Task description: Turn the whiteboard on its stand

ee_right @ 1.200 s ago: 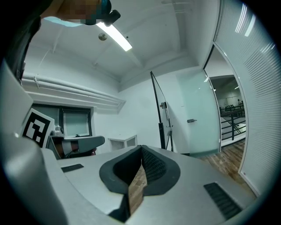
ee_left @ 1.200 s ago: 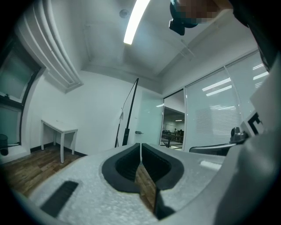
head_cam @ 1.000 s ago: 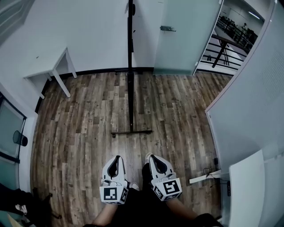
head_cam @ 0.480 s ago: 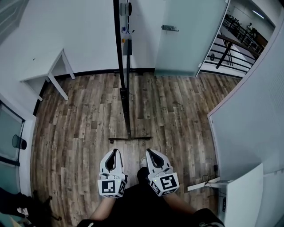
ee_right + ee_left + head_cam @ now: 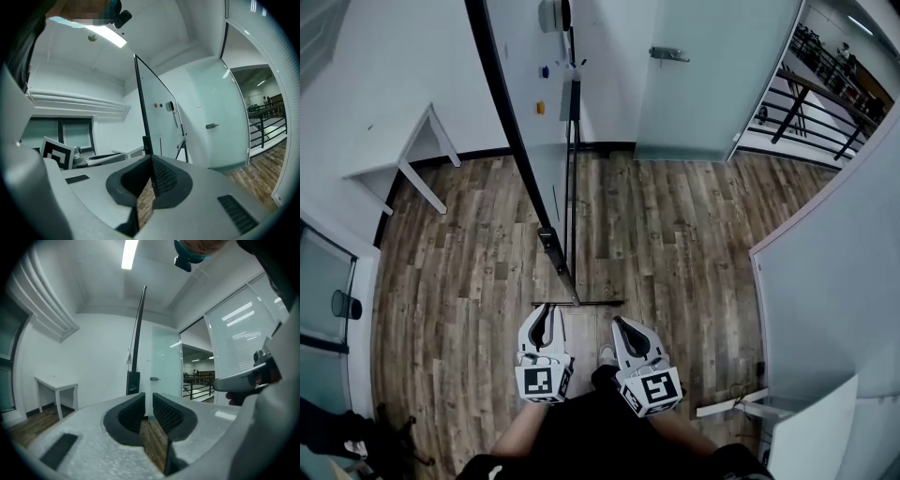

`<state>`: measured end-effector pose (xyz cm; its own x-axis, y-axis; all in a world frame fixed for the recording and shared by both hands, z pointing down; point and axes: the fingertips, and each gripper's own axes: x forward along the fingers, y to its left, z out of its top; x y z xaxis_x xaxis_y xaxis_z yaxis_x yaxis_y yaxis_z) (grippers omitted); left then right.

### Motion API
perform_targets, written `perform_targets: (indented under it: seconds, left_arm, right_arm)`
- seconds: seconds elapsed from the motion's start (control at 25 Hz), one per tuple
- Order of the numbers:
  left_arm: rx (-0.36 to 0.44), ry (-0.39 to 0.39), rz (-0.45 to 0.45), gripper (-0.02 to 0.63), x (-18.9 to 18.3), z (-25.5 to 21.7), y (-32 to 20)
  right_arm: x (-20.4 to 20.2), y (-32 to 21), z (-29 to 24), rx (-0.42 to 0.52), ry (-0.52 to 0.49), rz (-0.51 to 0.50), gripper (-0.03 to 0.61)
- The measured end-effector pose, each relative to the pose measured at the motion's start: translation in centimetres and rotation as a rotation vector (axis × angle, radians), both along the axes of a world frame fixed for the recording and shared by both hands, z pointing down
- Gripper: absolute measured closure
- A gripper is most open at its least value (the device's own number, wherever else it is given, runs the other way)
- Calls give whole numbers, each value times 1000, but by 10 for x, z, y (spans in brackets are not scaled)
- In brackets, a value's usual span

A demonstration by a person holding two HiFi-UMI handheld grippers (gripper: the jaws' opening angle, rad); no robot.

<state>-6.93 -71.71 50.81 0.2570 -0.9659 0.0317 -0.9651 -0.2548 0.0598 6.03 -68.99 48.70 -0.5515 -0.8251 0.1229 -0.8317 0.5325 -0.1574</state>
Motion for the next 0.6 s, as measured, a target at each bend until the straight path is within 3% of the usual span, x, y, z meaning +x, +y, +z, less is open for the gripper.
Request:
perform_targets:
  seconds: [0.16, 0.4, 0.6]
  left_arm:
    - [-51, -8, -15, 465, 3, 19, -48]
    - [-112, -43, -49, 388, 2, 51, -109]
    - [-149, -62, -82, 360, -6, 69, -145]
  right_arm:
    - [7, -42, 0, 2, 5, -18, 566]
    - [18, -90, 1, 6, 16, -45, 566]
    - [20, -111, 7, -5, 25, -60, 566]
